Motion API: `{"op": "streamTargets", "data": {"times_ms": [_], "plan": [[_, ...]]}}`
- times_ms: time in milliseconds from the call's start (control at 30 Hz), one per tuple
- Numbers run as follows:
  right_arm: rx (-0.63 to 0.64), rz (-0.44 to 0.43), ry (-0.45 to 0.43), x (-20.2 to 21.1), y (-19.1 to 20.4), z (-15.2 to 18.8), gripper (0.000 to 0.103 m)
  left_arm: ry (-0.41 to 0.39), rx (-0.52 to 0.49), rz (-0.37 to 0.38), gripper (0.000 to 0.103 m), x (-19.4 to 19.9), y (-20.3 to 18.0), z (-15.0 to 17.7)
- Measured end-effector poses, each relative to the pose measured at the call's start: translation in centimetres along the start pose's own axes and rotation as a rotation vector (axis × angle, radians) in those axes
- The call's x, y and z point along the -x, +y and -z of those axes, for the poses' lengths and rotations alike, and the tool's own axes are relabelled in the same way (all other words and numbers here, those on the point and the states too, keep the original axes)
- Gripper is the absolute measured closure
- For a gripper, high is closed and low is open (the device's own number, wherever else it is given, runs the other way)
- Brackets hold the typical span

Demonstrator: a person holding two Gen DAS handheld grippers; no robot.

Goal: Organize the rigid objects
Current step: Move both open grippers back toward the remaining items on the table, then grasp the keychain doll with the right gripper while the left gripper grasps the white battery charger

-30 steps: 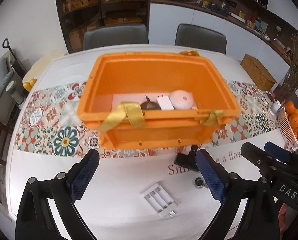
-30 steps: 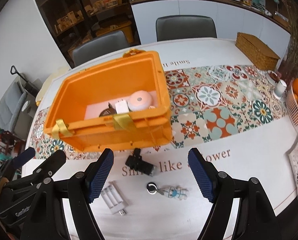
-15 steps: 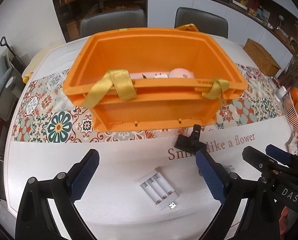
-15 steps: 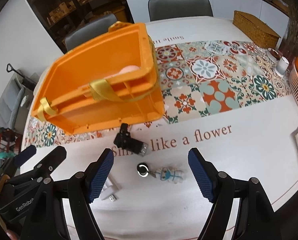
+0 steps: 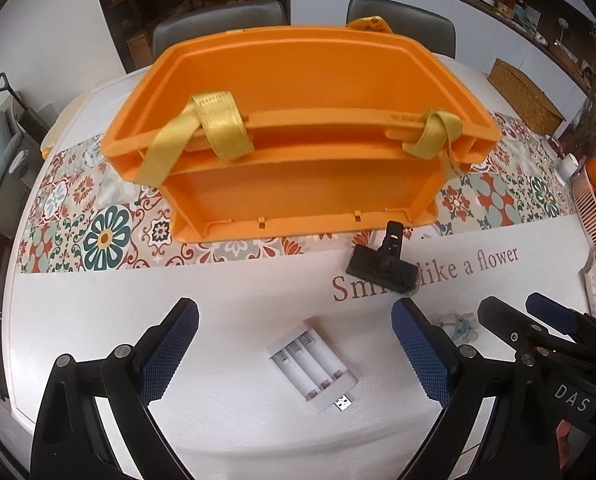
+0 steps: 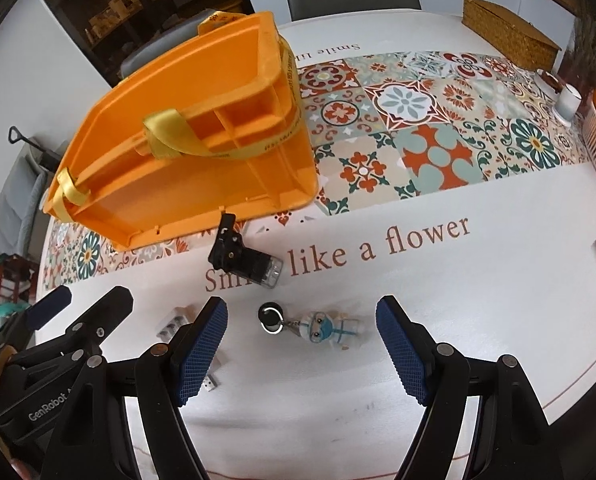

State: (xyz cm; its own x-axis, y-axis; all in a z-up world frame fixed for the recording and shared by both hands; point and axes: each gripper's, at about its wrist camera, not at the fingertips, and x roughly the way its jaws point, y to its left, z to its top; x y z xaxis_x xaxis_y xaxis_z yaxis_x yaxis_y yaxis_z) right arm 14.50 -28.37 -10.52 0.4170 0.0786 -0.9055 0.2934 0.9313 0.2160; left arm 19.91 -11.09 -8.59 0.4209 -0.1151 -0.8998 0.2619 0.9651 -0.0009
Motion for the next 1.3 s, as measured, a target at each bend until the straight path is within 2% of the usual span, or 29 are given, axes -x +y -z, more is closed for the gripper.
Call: {"op": "streamTargets", "data": {"times_ms": [167, 433, 1300], "plan": [[-0.005, -0.011, 0.008, -0.6, -0.5, 0.6, 0.026, 0.001, -0.012, -0.008, 0.004, -0.6, -0.3, 0.4], [-0.037, -0.027, 0.048, -2.6, -1.7, 1.3, 0.026, 0.051, -0.017, -0.01, 0.004, -2.5, -0.7, 1.2], [-0.069, 0.002, 0.101, -7.1, -2.4, 1.7, 0.026, 0.117, -0.031, -0.059, 0.004, -5.8, -0.8, 2.0]]}}
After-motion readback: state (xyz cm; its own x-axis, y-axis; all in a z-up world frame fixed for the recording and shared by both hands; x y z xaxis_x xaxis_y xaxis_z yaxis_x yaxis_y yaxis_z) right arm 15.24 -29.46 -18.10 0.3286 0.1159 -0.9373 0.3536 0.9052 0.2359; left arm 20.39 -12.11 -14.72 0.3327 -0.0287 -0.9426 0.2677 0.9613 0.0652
